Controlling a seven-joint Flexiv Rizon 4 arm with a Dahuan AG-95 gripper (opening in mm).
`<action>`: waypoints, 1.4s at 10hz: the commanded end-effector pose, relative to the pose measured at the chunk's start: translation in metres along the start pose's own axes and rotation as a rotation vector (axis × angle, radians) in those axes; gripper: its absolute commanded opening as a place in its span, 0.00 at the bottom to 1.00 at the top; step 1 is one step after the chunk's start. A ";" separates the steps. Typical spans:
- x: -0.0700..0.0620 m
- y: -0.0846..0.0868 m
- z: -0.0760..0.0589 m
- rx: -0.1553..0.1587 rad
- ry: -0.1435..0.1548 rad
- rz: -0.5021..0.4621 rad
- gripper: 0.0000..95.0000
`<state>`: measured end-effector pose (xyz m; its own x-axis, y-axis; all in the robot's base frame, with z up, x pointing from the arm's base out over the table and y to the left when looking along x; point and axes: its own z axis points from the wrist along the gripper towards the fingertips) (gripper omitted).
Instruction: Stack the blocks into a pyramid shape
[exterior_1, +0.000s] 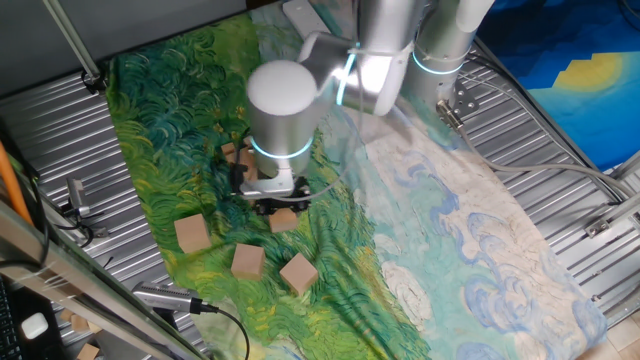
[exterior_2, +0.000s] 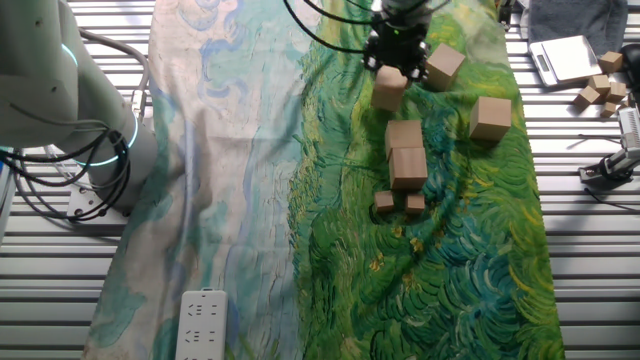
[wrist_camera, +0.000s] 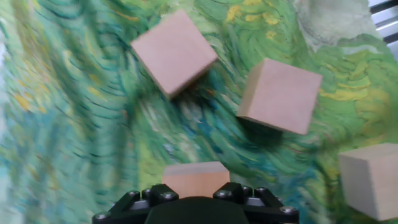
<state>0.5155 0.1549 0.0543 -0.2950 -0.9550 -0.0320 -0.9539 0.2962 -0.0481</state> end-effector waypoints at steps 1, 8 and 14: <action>0.006 -0.007 0.001 -0.002 -0.001 -0.023 0.00; 0.022 -0.015 0.000 -0.002 -0.005 -0.108 0.00; 0.023 -0.016 0.003 0.005 -0.008 -0.262 0.00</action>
<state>0.5240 0.1283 0.0505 -0.0440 -0.9987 -0.0262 -0.9972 0.0455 -0.0598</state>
